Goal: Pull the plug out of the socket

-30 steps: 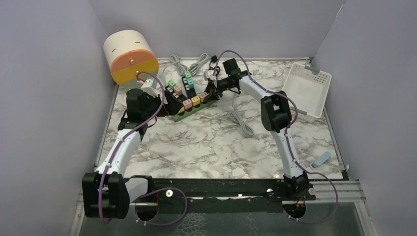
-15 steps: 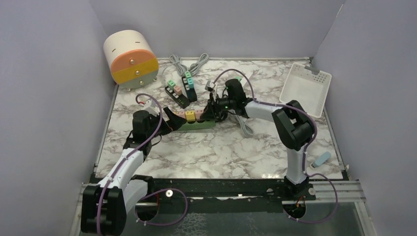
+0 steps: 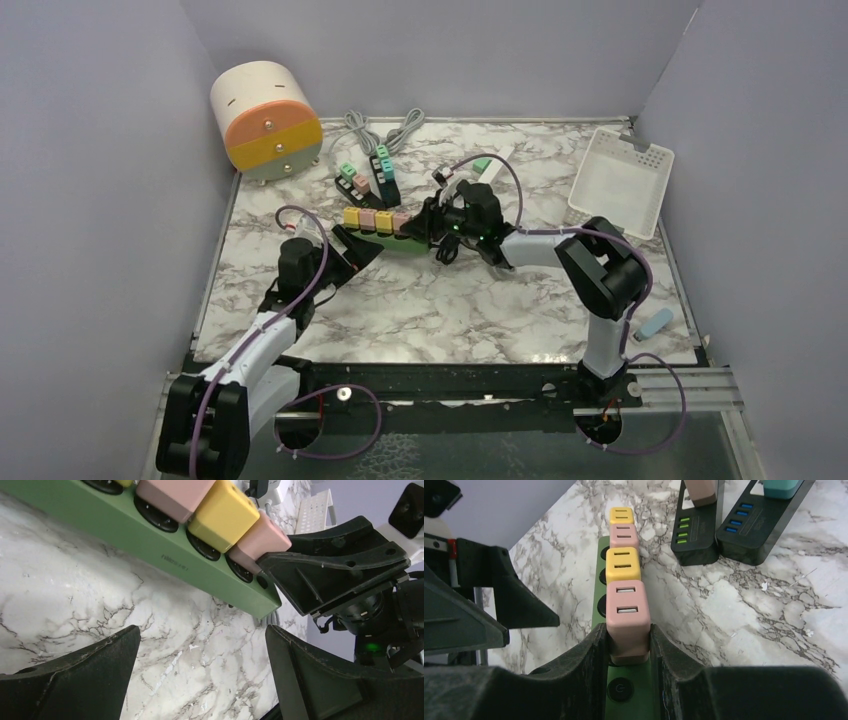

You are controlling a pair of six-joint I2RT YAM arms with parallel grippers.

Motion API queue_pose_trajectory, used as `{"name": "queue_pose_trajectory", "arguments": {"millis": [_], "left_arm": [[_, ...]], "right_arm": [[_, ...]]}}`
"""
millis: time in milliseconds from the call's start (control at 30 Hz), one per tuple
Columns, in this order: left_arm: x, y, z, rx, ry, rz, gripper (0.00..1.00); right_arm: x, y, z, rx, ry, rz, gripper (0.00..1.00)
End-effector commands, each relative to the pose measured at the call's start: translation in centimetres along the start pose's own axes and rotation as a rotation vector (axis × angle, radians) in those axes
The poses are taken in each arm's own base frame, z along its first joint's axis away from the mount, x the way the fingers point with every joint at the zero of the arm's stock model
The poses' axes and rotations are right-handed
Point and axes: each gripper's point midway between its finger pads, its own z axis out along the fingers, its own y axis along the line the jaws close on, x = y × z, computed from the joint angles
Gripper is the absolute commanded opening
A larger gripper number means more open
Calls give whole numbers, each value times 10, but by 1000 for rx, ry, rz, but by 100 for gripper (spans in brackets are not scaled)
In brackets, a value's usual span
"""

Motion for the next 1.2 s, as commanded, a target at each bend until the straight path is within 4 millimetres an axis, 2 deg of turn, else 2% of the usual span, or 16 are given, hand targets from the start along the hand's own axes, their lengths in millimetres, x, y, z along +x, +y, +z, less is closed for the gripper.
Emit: {"name": "queue_pose_trajectory", "arguments": {"millis": [0, 300, 533, 600, 700, 867, 900, 1033, 1167], "left_arm": [[-4, -4, 0, -1, -48, -116, 99], [-7, 8, 17, -41, -66, -251, 99], [0, 21, 34, -79, -41, -383, 97], [2, 24, 36, -89, -43, -401, 85], [0, 29, 36, -105, -70, -423, 47], [-6, 33, 36, -121, -113, -427, 5], [-6, 34, 36, -124, -118, -424, 0], [-1, 43, 35, -153, -118, -427, 0], [7, 56, 32, -196, -122, -441, 0]], "right_arm": [[-76, 37, -1, -49, -251, -79, 1], [-75, 66, -11, -120, -275, -162, 1], [-72, 74, -18, -136, -274, -194, 1], [-72, 77, -19, -150, -273, -200, 1], [-68, 82, -19, -181, -266, -202, 1], [-60, 90, -18, -206, -265, -191, 1], [-61, 90, -19, -204, -275, -182, 1], [-81, 90, -23, -173, -352, -164, 1], [-123, 92, -35, -118, -504, -179, 1]]}}
